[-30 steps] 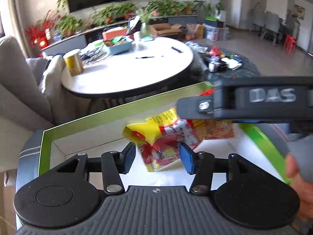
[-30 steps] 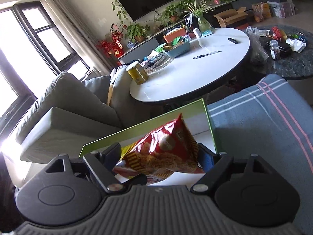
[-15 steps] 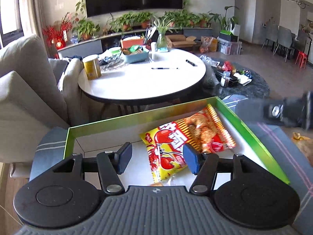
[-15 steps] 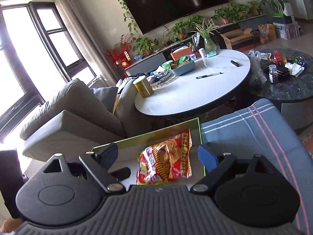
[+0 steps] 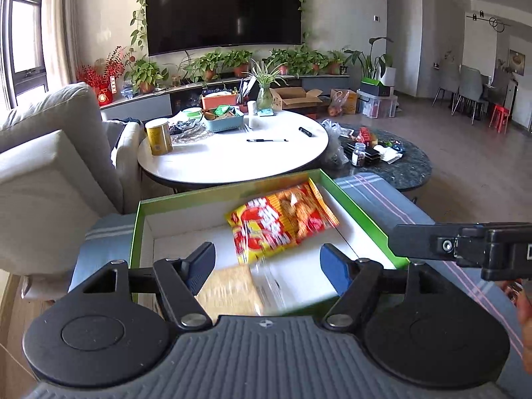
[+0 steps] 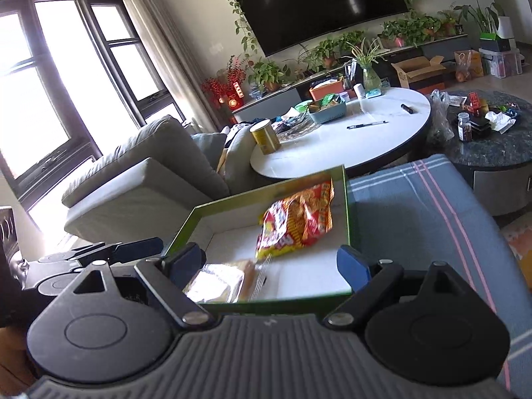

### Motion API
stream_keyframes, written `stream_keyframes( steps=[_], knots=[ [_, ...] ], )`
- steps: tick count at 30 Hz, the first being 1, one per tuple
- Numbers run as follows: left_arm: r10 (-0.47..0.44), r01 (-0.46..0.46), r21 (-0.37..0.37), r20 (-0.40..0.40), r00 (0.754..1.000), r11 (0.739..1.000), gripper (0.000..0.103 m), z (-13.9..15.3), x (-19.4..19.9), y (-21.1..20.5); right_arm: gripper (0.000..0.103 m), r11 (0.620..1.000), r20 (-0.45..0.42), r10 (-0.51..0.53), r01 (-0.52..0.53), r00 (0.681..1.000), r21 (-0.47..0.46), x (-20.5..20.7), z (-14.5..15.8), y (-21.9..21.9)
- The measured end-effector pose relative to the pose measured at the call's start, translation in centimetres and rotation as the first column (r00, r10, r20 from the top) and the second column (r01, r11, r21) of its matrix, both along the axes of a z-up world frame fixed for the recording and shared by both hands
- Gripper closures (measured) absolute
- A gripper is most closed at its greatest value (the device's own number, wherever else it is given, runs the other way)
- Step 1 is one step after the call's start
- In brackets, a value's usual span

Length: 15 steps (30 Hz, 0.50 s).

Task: Organize snacks
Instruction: 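Lower the chip bag into the box and open the right gripper, then reach the right gripper to the green curl snack bag and grasp it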

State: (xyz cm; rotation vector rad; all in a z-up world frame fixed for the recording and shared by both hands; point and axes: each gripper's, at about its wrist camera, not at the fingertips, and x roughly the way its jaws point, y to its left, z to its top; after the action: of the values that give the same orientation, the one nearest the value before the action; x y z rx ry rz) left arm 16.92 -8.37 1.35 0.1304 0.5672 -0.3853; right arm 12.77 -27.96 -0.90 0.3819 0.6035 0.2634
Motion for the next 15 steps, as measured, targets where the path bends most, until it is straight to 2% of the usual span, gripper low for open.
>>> stream_keyframes(
  steps=[7, 15],
  knots=[
    [0.014, -0.014, -0.009, -0.026, 1.000, 1.000, 0.036, -0.7, -4.7, 1.5, 0.024, 1.000, -0.003, 0.027, -0.027, 1.000, 0.006, -3.3, -0.2, 0.5],
    [0.004, -0.004, -0.007, -0.050, 0.999, 1.000, 0.036, -1.3, -9.0, 2.1, 0.024, 0.999, -0.042, 0.053, -0.053, 0.998, -0.003, -5.2, -0.8, 0.2]
  ],
)
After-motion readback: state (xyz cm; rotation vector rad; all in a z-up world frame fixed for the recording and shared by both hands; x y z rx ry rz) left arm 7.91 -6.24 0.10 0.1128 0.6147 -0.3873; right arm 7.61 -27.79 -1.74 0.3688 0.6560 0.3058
